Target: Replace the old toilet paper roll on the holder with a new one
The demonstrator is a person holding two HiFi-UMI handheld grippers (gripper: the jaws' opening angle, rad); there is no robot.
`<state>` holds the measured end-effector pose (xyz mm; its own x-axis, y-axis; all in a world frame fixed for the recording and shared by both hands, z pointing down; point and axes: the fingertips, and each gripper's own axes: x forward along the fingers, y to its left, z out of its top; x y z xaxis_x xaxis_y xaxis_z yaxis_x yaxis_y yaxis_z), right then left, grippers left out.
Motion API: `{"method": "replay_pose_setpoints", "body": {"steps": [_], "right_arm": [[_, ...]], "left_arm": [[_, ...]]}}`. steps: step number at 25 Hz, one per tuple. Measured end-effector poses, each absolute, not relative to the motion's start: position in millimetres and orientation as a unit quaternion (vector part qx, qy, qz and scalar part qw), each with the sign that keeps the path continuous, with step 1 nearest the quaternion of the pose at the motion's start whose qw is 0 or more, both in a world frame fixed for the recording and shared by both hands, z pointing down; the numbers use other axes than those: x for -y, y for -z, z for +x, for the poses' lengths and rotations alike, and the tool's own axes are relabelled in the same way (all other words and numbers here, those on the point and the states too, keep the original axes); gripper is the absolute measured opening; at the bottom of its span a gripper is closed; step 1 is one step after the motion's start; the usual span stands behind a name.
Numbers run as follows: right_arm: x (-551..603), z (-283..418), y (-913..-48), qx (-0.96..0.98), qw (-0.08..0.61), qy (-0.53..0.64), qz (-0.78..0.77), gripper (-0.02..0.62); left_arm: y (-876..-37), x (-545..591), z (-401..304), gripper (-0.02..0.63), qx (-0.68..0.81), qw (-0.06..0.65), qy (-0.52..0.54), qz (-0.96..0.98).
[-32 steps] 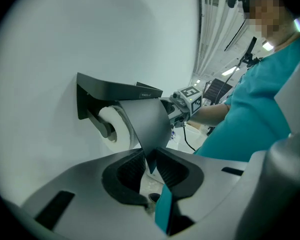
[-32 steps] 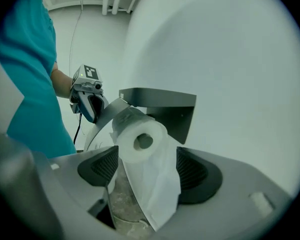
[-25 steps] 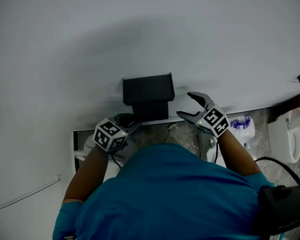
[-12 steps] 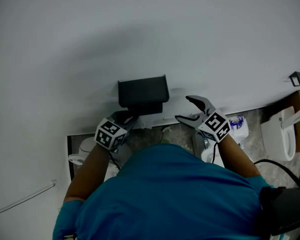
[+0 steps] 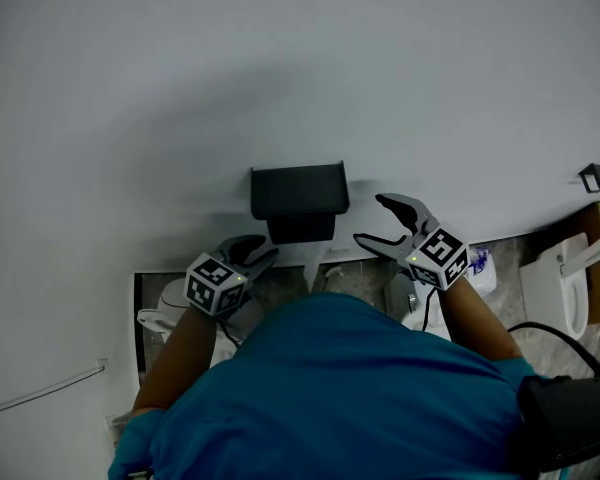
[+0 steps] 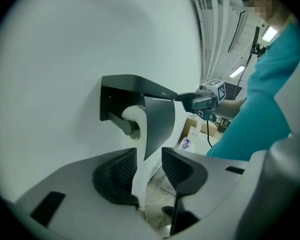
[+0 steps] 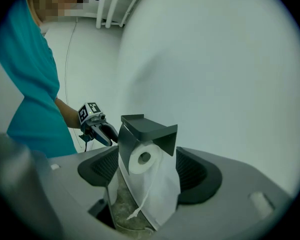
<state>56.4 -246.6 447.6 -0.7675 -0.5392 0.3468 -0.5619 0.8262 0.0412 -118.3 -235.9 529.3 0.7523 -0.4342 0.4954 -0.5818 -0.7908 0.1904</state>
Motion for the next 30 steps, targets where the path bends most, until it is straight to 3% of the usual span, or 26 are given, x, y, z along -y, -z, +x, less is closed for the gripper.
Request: {"method": "replay_pose_setpoints", "body": {"steps": [5,10,15,18,30], "right_arm": [[249,55,-424,0.947,0.137,-0.035,0.289,0.313],[251,55,-375,0.956,0.058,-0.032,0.285,0.149],[257,57,-331,0.954,-0.023,-0.061,0.293,0.022],[259,56,-314,0.951,-0.041,-0.066,0.301,0.003],[263,44,-312,0.947,0.007,-0.032,0.32,0.002]], "left_arm": [[-497,236,-157,0.14,0.315,0.173,-0.159,0.92],[-407,247,-191,0.132,0.365,0.121,-0.029,0.923],[-324,246,-194,0.023,0.379,0.069,0.071,0.92],[-296,244,-191,0.009,0.373,0.048,0.096,0.921],[-284,242,-179,0.009,0.375,0.022,0.074,0.924]]}}
